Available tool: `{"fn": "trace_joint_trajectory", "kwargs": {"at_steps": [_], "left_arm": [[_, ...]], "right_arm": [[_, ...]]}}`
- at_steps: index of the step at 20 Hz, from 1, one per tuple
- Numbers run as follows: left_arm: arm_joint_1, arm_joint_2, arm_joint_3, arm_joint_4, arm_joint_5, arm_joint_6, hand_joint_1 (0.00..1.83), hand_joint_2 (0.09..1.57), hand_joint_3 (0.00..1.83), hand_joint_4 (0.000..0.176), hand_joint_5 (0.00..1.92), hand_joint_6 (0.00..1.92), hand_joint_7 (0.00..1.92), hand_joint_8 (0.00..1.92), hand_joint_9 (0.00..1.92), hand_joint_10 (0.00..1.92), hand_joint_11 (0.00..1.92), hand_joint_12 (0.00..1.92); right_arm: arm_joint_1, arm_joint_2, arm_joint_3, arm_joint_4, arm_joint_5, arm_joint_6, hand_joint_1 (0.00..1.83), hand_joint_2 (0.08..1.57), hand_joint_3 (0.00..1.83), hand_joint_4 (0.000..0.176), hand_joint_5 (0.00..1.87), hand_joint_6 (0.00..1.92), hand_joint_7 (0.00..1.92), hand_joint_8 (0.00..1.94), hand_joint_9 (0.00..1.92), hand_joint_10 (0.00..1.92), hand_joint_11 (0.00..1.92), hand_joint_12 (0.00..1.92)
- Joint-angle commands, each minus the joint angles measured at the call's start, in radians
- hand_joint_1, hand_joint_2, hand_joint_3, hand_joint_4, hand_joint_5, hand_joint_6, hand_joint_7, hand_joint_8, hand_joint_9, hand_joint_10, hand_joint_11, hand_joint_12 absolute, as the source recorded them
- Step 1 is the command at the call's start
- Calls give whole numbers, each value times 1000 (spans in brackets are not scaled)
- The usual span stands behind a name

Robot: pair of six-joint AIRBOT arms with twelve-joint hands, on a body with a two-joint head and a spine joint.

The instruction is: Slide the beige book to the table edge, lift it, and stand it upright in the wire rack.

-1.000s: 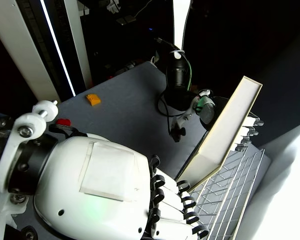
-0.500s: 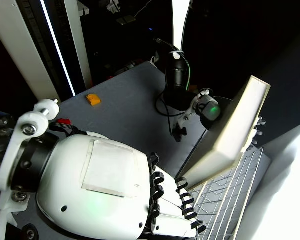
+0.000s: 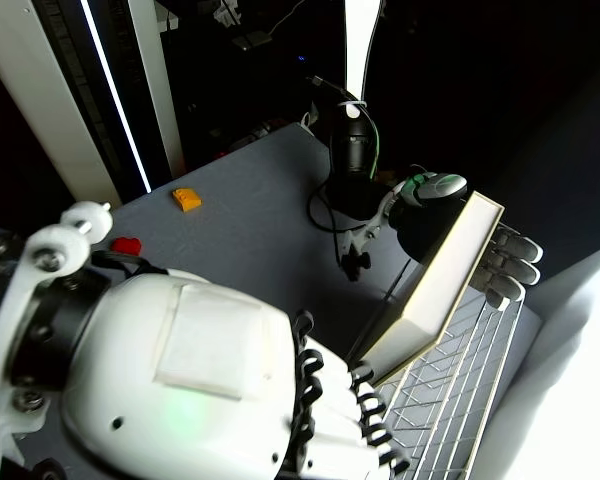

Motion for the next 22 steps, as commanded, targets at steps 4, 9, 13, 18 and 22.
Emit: {"fn": "trace_joint_trajectory", "kwargs": {"at_steps": [4, 9, 13, 18, 22], "left_arm": [[12, 81, -42, 26, -113, -7, 585, 976, 0, 0, 385, 0, 276, 0, 318, 0, 0, 776], [51, 245, -159, 53, -119, -1, 539, 984, 4, 6, 278, 0, 193, 0, 243, 0, 0, 678], [95, 443, -286, 57, -119, 68, 580, 988, 0, 0, 271, 0, 202, 3, 201, 1, 0, 550], [131, 662, -390, 184, -39, 158, 541, 1013, 3, 0, 246, 2, 206, 7, 228, 10, 0, 551], [195, 778, -441, 305, -13, 202, 538, 996, 0, 0, 236, 3, 191, 4, 211, 5, 0, 567]], "right_arm": [[11, 12, 0, 21, -83, -3, 153, 1138, 0, 0, 322, 5, 301, 4, 281, 5, 0, 784], [12, 25, 0, 21, -62, 41, 160, 1136, 0, 0, 306, 0, 282, 0, 261, 0, 0, 730], [8, 53, -2, 21, -21, 74, 151, 1145, 1, 0, 318, 5, 305, 6, 285, 8, 0, 740], [14, 80, -1, 22, 86, 77, 129, 1146, 1, 0, 310, 2, 295, 1, 275, 2, 0, 724], [12, 84, -11, 93, 119, 26, 157, 1145, 0, 0, 292, 0, 273, 0, 253, 0, 0, 682]]}}
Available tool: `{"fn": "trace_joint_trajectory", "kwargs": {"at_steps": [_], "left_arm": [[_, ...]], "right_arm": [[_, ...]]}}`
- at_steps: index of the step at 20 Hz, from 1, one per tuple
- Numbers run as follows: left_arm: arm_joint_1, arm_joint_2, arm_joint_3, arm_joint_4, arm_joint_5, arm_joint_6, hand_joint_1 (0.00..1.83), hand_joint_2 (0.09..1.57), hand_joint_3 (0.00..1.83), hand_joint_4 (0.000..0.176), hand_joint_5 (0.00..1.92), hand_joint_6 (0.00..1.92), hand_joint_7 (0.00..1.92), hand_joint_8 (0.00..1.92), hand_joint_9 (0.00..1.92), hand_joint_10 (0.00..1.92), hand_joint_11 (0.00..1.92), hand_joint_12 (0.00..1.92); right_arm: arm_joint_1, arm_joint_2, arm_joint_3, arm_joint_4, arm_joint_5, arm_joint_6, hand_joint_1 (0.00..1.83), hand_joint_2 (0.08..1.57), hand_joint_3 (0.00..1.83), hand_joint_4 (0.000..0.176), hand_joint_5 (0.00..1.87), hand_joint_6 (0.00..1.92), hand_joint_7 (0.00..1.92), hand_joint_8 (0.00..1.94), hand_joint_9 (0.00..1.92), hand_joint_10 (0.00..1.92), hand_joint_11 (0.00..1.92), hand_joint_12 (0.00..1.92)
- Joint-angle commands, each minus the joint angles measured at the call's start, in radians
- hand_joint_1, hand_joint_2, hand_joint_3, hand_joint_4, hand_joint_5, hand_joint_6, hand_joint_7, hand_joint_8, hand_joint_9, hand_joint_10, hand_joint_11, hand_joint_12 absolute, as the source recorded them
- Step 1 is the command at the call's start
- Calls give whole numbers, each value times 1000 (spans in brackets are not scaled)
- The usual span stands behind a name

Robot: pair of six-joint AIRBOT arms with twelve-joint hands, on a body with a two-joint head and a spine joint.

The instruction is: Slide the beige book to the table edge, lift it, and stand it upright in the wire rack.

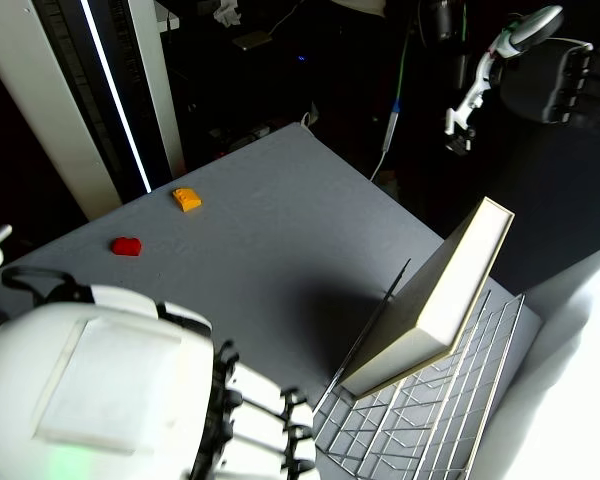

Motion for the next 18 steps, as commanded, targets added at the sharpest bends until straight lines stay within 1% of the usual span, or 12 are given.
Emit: {"fn": "trace_joint_trajectory", "kwargs": {"at_steps": [1, 3, 4, 6, 10, 11, 12, 14, 15, 16, 17, 18], "left_arm": [[4, 33, 6, -43, -108, 7, 495, 1001, 0, 0, 214, 1, 184, 1, 205, 2, 0, 568], [30, 83, -3, 1, -105, 62, 485, 1016, 3, 0, 254, 12, 223, 10, 227, 7, 0, 632], [37, 97, -2, 22, -105, 77, 409, 1037, 7, 0, 257, 8, 240, 10, 246, 10, 0, 681], [53, 148, 0, 82, -101, 114, 399, 1036, 5, 0, 267, 10, 255, 12, 260, 13, 0, 691], [31, 243, -20, 261, -58, 173, 382, 1043, 4, 0, 279, 9, 280, 13, 279, 14, 0, 726], [-4, 264, -26, 333, -41, 191, 377, 1075, 10, 0, 363, 11, 354, 7, 343, 13, 0, 836], [-35, 275, -27, 388, -23, 194, 374, 1079, 3, 0, 401, 8, 395, 4, 389, 12, 9, 899], [-150, 303, -36, 598, 48, 182, 369, 1070, 0, 0, 497, 12, 476, 5, 472, 14, 109, 954], [-181, 306, -41, 648, 63, 170, 370, 1073, 0, 0, 545, 12, 521, 5, 510, 14, 165, 950], [-190, 306, -46, 666, 63, 162, 409, 1057, 0, 0, 653, 24, 628, 13, 612, 33, 273, 994], [-185, 306, -55, 668, 61, 160, 442, 1072, 2, 0, 815, 69, 801, 60, 788, 117, 403, 1151], [-184, 306, -62, 669, 58, 163, 443, 1083, 0, 0, 905, 74, 894, 80, 803, 348, 413, 1292]], "right_arm": [[12, 13, -1, 72, -30, -22, 145, 1147, 1, 0, 272, 0, 258, 0, 241, 0, 0, 656], [10, 17, -1, 169, 24, -85, 137, 1166, 5, 0, 280, 2, 276, 4, 269, 7, 0, 760], [10, 17, -1, 197, 41, -101, 116, 1182, 7, 0, 280, 1, 275, 2, 268, 4, 0, 748], [9, 17, -1, 246, 94, -134, 115, 1194, 7, 0, 306, 8, 308, 9, 298, 11, 0, 804], [8, 17, -1, 320, 188, -192, 129, 1198, 3, 0, 352, 13, 363, 13, 351, 17, 0, 898], [8, 17, -2, 375, 206, -240, 187, 1219, 2, 0, 405, 8, 421, 6, 409, 12, 0, 1014], [8, 17, -2, 398, 214, -260, 200, 1224, 2, 0, 441, 17, 456, 15, 449, 21, 42, 1042], [8, 17, -3, 473, 238, -320, 280, 1224, 0, 0, 563, 15, 581, 7, 557, 18, 141, 1062], [8, 17, -3, 489, 250, -336, 287, 1230, 3, 0, 613, 29, 632, 20, 602, 29, 191, 1080], [8, 16, -3, 504, 262, -351, 338, 1241, 1, 0, 697, 29, 714, 16, 685, 36, 266, 1097], [6, 16, -3, 524, 276, -375, 370, 1250, 0, 0, 799, 35, 808, 17, 824, 74, 406, 1173], [4, 16, -2, 541, 290, -398, 406, 1248, 0, 0, 850, 38, 864, 22, 908, 112, 489, 1272]]}}
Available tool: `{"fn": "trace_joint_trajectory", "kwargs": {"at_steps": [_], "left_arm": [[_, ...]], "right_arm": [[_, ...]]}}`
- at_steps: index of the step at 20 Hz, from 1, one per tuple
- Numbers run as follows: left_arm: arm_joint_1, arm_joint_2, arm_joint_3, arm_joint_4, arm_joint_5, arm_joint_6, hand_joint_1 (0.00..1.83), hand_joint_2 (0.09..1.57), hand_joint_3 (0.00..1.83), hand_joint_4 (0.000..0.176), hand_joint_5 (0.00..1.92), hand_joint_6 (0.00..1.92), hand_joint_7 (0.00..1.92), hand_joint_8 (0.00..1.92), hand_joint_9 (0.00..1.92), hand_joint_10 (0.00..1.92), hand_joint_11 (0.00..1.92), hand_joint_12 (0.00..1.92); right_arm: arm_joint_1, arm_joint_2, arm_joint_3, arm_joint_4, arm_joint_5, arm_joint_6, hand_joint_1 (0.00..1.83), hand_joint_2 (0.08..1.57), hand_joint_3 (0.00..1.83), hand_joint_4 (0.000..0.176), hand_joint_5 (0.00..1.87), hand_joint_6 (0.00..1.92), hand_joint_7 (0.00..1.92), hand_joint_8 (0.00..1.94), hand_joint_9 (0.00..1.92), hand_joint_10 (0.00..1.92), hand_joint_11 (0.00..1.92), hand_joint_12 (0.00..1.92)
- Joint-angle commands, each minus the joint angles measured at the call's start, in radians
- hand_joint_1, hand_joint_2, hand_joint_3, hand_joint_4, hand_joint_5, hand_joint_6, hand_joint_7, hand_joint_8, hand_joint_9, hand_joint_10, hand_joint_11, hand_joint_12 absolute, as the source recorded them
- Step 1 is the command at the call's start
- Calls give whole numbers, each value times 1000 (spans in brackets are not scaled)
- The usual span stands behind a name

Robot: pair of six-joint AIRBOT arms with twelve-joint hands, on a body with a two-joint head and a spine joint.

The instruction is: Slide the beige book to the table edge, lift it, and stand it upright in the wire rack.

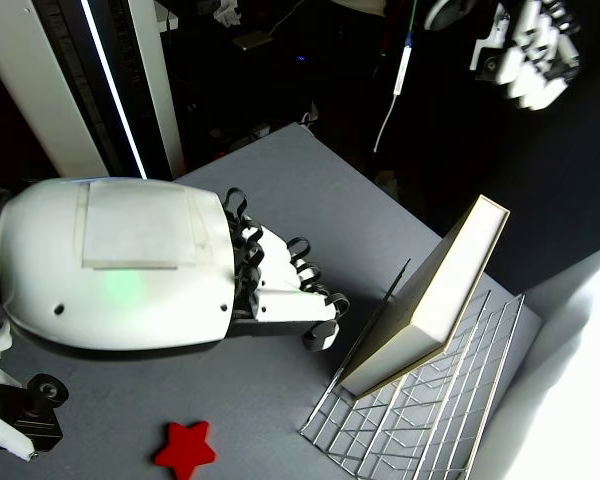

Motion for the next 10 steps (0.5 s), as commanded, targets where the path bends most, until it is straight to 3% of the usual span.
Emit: {"fn": "trace_joint_trajectory", "kwargs": {"at_steps": [1, 2, 3, 4, 5, 6, 8, 10], "left_arm": [[-14, 9, -3, -85, -87, 0, 457, 1134, 14, 0, 1012, 294, 1009, 265, 832, 737, 502, 1468], [-20, 11, -9, -76, -89, 4, 497, 1188, 10, 0, 988, 810, 969, 739, 798, 1155, 581, 1627], [-33, 15, -16, -55, -89, 11, 502, 1220, 6, 0, 946, 1141, 924, 1095, 800, 1412, 654, 1732], [-42, 17, -22, -45, -89, 18, 504, 1267, 7, 0, 898, 1501, 931, 1423, 878, 1641, 766, 1814], [-44, 18, -26, -40, -89, 20, 552, 1264, 2, 0, 957, 1628, 999, 1646, 978, 1836, 908, 1900], [-45, 18, -28, -26, -88, 20, 599, 1260, 0, 0, 993, 1642, 1076, 1751, 1072, 1904, 1019, 1917], [-57, 18, -29, -1, -87, 19, 604, 1247, 0, 6, 1111, 1892, 1139, 1914, 1075, 1920, 1044, 1921], [-59, 20, -29, 0, -87, 19, 679, 1280, 9, 8, 1158, 1907, 1207, 1921, 1182, 1921, 1164, 1921]], "right_arm": [[6, 7, 1, 87, 19, -12, 436, 1255, 0, 0, 926, 51, 977, 32, 910, 412, 570, 1445], [5, 7, 1, 94, 26, -12, 452, 1257, 0, 0, 881, 418, 1058, 153, 858, 890, 682, 1575], [4, 6, 1, 104, 37, -12, 445, 1276, 1, 0, 742, 888, 966, 544, 807, 1202, 725, 1641], [3, 6, 1, 119, 51, -13, 478, 1269, 0, 0, 658, 1306, 842, 1176, 800, 1551, 761, 1829], [3, 6, 1, 135, 63, -20, 531, 1260, 0, 0, 682, 1596, 818, 1703, 868, 1847, 932, 1903], [3, 6, 1, 155, 76, -30, 570, 1259, 0, 0, 732, 1771, 889, 1893, 990, 1906, 1064, 1917], [5, 5, 1, 192, 104, -54, 595, 1287, 8, 0, 1079, 1915, 1254, 1939, 1425, 1920, 1539, 1921], [6, 3, 1, 209, 125, -66, 692, 1344, 14, 0, 1198, 1921, 1366, 1941, 1540, 1921, 1661, 1921]]}}
